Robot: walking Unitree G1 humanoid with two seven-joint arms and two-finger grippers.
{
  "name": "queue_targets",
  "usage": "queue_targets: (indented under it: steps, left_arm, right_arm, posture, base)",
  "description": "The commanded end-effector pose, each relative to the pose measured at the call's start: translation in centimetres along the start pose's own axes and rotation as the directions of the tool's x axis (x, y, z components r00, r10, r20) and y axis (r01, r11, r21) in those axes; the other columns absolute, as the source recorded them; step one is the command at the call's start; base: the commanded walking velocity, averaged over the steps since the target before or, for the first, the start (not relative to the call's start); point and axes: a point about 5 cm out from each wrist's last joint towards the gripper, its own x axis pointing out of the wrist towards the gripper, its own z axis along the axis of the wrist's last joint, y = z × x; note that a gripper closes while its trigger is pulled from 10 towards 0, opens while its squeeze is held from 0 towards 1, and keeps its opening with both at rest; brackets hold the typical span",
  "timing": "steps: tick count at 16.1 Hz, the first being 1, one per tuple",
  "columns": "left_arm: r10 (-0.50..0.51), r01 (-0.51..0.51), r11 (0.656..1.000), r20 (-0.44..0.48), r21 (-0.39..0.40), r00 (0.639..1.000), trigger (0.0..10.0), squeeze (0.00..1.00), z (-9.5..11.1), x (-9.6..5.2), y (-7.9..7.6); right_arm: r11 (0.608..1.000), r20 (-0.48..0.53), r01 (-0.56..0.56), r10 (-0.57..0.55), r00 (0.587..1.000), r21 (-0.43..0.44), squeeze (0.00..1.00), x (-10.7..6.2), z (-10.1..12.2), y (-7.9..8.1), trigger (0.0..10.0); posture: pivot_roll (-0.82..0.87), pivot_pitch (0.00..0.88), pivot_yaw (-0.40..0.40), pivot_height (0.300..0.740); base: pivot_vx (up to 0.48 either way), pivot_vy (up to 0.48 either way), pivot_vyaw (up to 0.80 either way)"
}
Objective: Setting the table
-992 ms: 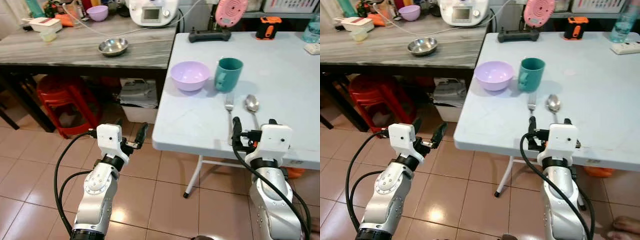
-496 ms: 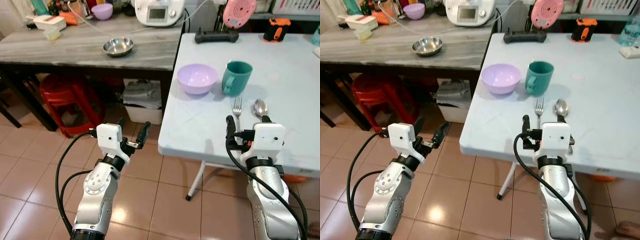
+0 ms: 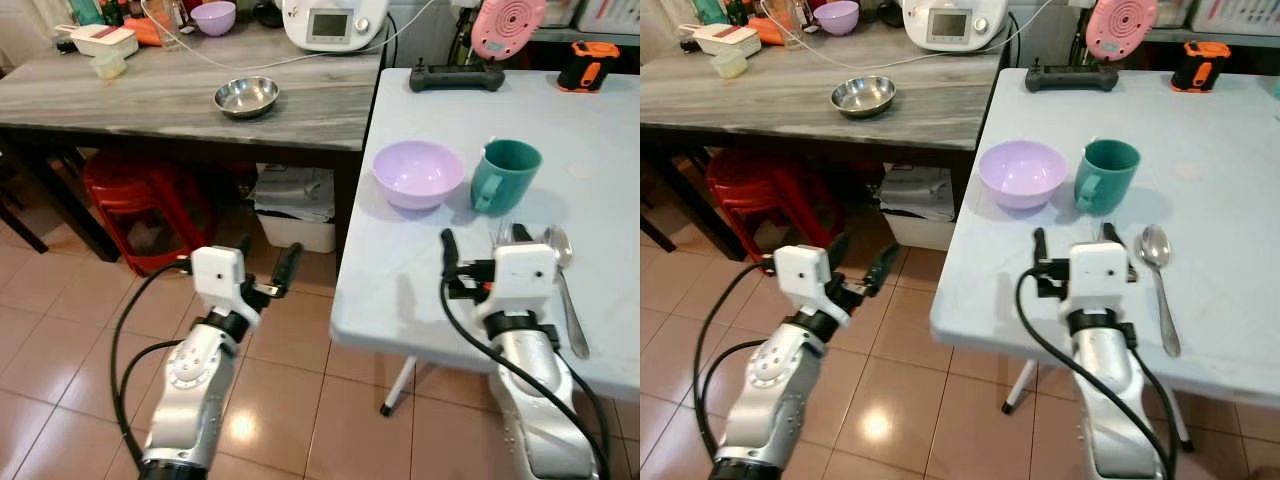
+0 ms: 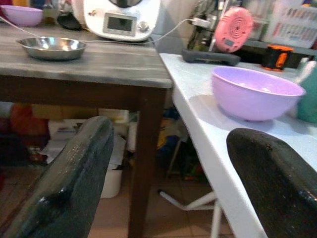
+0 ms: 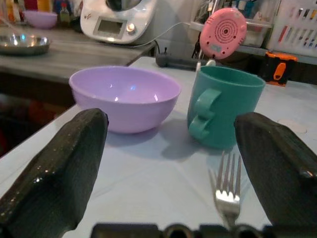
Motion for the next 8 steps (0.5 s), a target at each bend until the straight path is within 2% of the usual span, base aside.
queue_targets:
  steps: [1, 8]
  left_arm:
    - [-0.022, 0.022, 1.0, 0.007, -0.008, 1.0, 10.0, 0.0, 0.16, 0.15, -0.59]
    - [-0.023, 0.023, 1.0, -0.002, -0.008, 1.0, 10.0, 0.0, 0.04, 0.11, -0.53]
  right_arm:
    - [1.0, 0.023, 0.011, -0.011, 1.0, -0.013, 0.0, -0.22, 0.44, -0.56, 10.0]
    - [0.997, 0.033, -0.062, 0.064, 0.997, -0.051, 0.0, -0.29, 0.49, 0.28, 10.0]
  posture:
    - [-0.15, 0.107, 0.093, 0.74]
    - [-0.15, 0.106, 0.096, 0.74]
  base:
    - [0.375, 0.0, 0.0]
    - [0.338, 0.0, 0.0]
